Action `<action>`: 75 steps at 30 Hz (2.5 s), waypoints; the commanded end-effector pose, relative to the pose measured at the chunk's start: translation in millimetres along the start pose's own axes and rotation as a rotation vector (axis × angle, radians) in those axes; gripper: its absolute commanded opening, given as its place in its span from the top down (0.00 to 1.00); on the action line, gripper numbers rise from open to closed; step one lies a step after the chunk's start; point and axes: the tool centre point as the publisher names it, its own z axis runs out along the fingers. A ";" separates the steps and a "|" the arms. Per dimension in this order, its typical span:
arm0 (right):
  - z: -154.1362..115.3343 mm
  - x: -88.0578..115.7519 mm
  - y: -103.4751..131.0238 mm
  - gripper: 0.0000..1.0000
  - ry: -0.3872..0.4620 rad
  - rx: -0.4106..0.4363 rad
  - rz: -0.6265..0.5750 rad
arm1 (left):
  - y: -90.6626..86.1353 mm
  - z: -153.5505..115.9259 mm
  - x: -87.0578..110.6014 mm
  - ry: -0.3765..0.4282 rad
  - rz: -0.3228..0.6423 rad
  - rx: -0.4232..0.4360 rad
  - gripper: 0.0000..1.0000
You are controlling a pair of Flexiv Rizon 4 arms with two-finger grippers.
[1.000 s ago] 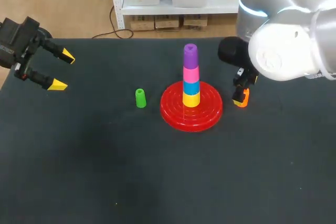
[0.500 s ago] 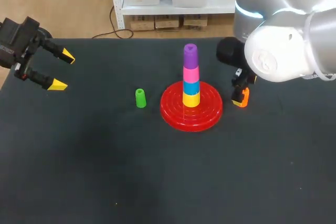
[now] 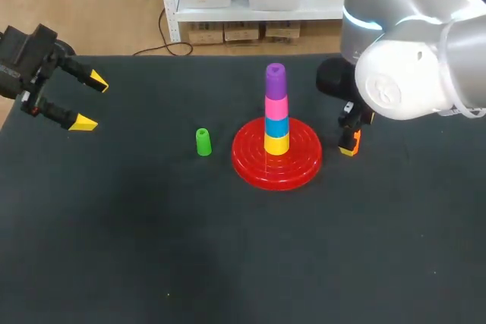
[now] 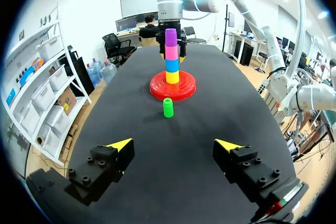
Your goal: Pick up and stack the cylinders on the red base in this order: pink,purple,orange,green
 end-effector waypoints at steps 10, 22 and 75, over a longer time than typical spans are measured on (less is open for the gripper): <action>4.1 -9.0 -4.3 0.00 -0.002 -0.011 -0.020 | -0.7 0.4 0.3 0.001 0.001 -0.003 0.00; 7.2 -11.3 -4.8 0.00 -0.001 -0.022 -0.024 | -0.7 0.4 0.3 0.001 0.001 -0.003 0.00; -82.4 -14.0 -2.8 1.00 -0.054 0.014 0.010 | -0.7 0.4 0.3 0.001 0.001 -0.003 0.00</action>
